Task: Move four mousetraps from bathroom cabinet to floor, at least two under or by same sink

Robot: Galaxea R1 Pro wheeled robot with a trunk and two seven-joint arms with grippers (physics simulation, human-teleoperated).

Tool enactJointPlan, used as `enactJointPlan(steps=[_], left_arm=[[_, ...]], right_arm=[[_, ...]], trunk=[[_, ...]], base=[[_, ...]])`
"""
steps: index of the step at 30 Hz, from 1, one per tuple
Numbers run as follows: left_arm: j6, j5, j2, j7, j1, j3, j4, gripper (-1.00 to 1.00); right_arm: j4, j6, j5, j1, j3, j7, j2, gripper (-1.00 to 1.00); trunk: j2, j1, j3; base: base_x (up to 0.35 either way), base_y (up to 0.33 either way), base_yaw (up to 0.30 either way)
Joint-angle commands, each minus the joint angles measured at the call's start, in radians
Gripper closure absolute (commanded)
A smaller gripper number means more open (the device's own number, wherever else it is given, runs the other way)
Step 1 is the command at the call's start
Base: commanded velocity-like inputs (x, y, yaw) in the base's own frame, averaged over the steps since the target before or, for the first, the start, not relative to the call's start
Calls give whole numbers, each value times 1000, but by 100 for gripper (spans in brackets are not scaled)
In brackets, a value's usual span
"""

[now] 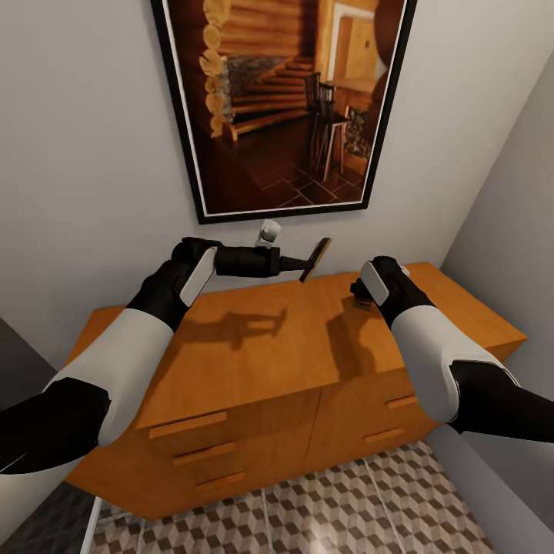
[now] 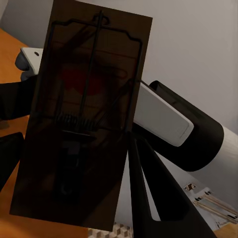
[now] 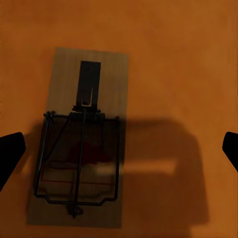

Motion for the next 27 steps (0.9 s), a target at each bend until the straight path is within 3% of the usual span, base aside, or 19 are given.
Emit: enactJointPlan(steps=[1, 27], left_arm=[[2, 1, 0, -2, -1, -1, 0, 100], [0, 1, 0, -1, -1, -1, -1, 100]], right_arm=[[-1, 0, -11, -1, -2, -8, 1, -100], [41, 0, -35, -1, -2, -3, 0, -100]], trunk=[[-1, 0, -1], [-1, 0, -1]], base=[[0, 0, 0], [0, 0, 0]])
